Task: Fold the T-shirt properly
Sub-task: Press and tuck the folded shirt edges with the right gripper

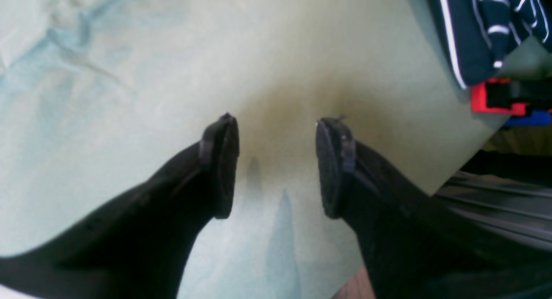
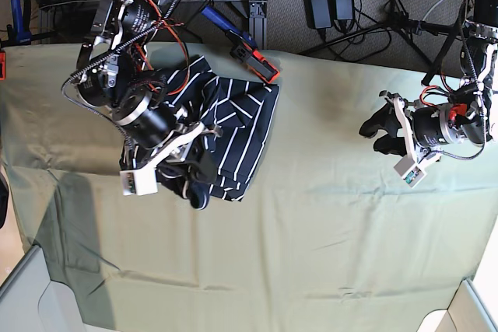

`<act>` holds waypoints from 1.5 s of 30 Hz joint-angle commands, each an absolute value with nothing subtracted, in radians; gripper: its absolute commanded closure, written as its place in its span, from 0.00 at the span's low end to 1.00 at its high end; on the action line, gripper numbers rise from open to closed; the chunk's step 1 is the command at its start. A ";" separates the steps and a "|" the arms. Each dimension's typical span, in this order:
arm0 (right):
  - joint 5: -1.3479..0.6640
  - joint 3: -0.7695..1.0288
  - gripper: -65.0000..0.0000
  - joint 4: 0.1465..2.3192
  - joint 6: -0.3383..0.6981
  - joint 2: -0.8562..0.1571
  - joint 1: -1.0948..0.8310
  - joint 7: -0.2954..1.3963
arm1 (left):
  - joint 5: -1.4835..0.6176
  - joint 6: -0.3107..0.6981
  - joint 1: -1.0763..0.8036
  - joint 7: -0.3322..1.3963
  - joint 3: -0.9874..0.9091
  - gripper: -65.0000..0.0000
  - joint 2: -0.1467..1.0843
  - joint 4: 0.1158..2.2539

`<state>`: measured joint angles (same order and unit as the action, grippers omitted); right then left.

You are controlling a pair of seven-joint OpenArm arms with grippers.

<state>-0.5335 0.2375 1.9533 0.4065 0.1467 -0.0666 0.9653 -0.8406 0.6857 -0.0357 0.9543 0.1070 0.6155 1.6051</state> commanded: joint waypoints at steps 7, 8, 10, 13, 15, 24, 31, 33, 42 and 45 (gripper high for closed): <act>-0.575 0.179 0.52 1.900 0.479 0.150 -0.053 0.931 | -0.879 0.698 -0.020 0.944 0.097 0.50 0.632 1.619; -0.593 0.179 0.43 1.901 0.479 0.150 -0.053 0.931 | -0.879 0.698 -0.020 0.944 0.097 0.50 0.632 1.619; -0.641 0.179 0.37 1.901 0.479 0.150 -0.052 0.933 | -0.879 0.698 -0.020 0.944 0.097 0.50 0.632 1.619; -0.720 0.171 0.37 1.901 0.480 0.150 -0.052 0.964 | -0.879 0.698 -0.020 0.944 0.097 0.50 0.632 1.619; -0.750 0.159 0.38 1.903 0.480 0.150 -0.050 0.997 | -0.879 0.698 -0.020 0.944 0.097 0.50 0.632 1.619; -0.603 0.199 0.85 2.034 0.479 0.138 0.052 1.002 | -0.879 0.698 -0.020 0.947 0.097 0.50 0.632 1.619; -0.429 0.282 1.00 2.033 0.479 0.024 0.107 0.962 | -0.878 0.698 -0.020 0.948 0.097 0.50 0.635 1.619; -0.426 0.316 1.00 2.020 0.479 -0.023 0.100 0.963 | -0.878 0.698 -0.020 0.947 0.097 0.50 0.638 1.619; -0.683 0.331 1.00 1.944 0.480 -0.094 -0.019 0.999 | -0.891 0.698 -0.019 0.931 0.097 0.50 0.637 1.619; -0.700 0.248 1.00 1.944 0.480 -0.094 -0.063 1.021 | -0.894 0.698 -0.020 0.931 0.097 0.50 0.637 1.619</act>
